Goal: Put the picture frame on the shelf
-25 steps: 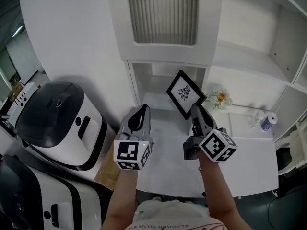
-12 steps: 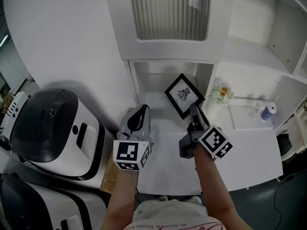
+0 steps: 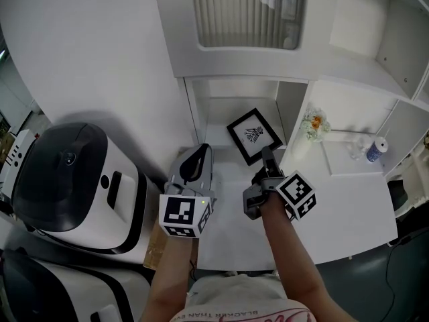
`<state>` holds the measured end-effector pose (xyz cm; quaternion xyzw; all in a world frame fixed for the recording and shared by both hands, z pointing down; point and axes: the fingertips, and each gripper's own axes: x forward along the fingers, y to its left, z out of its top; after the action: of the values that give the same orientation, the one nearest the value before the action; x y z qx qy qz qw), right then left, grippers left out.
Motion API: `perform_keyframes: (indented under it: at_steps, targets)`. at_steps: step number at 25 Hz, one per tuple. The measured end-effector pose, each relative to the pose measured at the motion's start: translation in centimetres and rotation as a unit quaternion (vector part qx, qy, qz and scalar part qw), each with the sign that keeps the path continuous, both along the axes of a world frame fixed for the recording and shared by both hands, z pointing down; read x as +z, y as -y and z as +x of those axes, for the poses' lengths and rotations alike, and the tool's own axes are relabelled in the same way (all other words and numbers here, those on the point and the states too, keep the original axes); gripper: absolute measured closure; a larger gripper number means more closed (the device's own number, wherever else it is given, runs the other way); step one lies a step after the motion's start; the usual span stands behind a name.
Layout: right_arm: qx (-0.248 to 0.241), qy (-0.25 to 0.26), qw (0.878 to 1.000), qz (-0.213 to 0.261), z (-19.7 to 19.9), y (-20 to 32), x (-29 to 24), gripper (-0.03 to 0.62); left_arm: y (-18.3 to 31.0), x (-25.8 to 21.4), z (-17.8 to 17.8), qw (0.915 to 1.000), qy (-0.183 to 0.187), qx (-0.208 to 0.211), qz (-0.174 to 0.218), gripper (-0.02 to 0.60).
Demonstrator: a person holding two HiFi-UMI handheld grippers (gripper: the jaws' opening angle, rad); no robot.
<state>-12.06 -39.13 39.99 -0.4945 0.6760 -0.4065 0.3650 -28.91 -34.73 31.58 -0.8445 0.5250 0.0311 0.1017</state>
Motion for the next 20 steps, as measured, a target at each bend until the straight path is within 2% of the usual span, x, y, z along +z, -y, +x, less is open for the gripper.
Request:
perform_keyframes:
  at_steps: [3, 5, 13, 17, 20]
  targets:
    - [0.008, 0.047, 0.999, -0.024, -0.2, 0.6, 0.9, 0.528, 0.1, 0.2, -0.4, 1.0000, 0.003, 0.001, 0.001, 0.574]
    - [0.012, 0.062, 0.997, -0.036, -0.4, 0.8, 1.4, 0.528, 0.3, 0.2, -0.7, 1.0000, 0.003, 0.000, 0.001, 0.574]
    - [0.011, 0.071, 0.996, -0.061, -0.8, 1.4, 2.5, 0.528, 0.7, -0.2, -0.9, 1.0000, 0.001, 0.003, 0.006, 0.574]
    - [-0.011, 0.081, 0.994, -0.075, -1.2, 2.0, 2.9, 0.524, 0.6, -0.2, -0.7, 1.0000, 0.001, 0.006, 0.006, 0.574]
    - [-0.020, 0.075, 0.992, -0.095, -1.4, 2.4, 3.5, 0.463, 0.5, -0.3, -0.6, 1.0000, 0.001, 0.006, 0.006, 0.574]
